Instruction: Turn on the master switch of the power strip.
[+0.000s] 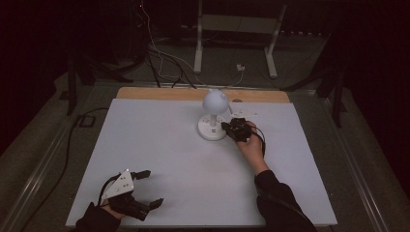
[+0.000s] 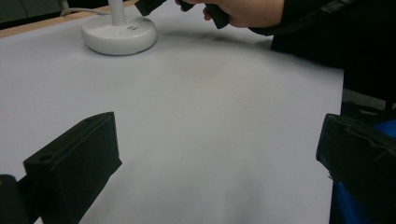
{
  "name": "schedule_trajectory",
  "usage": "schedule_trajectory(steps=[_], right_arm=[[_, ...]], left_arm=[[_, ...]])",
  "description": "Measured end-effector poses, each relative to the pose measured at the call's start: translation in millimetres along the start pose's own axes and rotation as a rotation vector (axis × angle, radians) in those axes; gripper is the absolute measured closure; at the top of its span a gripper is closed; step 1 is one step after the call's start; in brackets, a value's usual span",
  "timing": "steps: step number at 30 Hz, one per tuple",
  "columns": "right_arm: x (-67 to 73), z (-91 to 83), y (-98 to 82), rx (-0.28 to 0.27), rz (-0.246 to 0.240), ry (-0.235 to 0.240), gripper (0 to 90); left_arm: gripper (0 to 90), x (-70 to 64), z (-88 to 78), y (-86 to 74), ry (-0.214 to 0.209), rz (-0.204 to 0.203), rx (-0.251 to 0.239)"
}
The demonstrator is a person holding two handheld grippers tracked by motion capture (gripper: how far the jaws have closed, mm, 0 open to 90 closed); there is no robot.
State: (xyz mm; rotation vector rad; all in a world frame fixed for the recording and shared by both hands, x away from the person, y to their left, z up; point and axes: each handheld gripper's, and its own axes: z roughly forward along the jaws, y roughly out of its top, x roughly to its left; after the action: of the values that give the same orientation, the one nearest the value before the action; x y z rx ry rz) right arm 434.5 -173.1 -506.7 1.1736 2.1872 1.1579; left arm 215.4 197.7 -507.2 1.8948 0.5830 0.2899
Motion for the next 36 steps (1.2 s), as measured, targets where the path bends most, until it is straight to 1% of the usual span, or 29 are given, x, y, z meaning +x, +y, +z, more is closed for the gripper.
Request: schedule_trajectory(steps=[5,6,7,9,15,17,20,26,30,31,35,36], right_arm=[[2.1,2.7,-2.1,0.0,-0.013,-0.007,90.0],[3.1,3.3,-3.1,0.002,-0.027,-0.021,90.0],[3.1,3.3,-3.1,0.002,-0.027,-0.021,90.0],[4.1,4.0,-4.4,0.001,-0.037,-0.038,90.0],[4.4,4.6,-6.9,-0.012,-0.048,-0.04,90.0],[5.4,4.5,-5.9,0.0,-0.049,-0.049,90.0],[5.5,4.7,-5.4,0.004,-0.047,-0.047,90.0],[9.9,5.5,-5.5,0.015,-0.081,-0.068,90.0],[11.2,5.9,-6.2,0.016,-0.091,-0.079,90.0],[11.9,6.3,-5.7,0.021,-0.103,-0.084,90.0],[12.5,6.6,-5.3,0.029,-0.105,-0.089,90.0],[11.5,6.8,-5.4,0.029,-0.092,-0.083,90.0]], left_arm=[[0.0,0.0,0.1,-0.1,0.0,0.001,0.002],[0.0,-0.1,0.1,-0.1,-0.001,0.001,0.002],[0.0,-0.2,0.2,-0.1,-0.002,0.002,0.002],[0.0,-0.5,0.2,0.0,-0.002,0.002,0.0],[0.0,-0.1,0.2,-0.2,-0.001,0.001,0.001],[0.0,-0.3,0.4,-0.2,-0.001,0.002,0.003],[0.0,-0.7,0.7,-0.1,-0.001,0.003,0.003],[0.0,-0.8,0.8,0.0,-0.002,0.004,0.005],[0.0,-1.1,0.9,0.1,-0.001,0.004,0.004],[0.0,-1.3,0.9,0.1,-0.002,0.003,0.003],[0.0,-0.8,0.7,-0.1,-0.001,0.002,0.003],[0.0,-0.7,0.7,-0.2,-0.001,0.003,0.004]])
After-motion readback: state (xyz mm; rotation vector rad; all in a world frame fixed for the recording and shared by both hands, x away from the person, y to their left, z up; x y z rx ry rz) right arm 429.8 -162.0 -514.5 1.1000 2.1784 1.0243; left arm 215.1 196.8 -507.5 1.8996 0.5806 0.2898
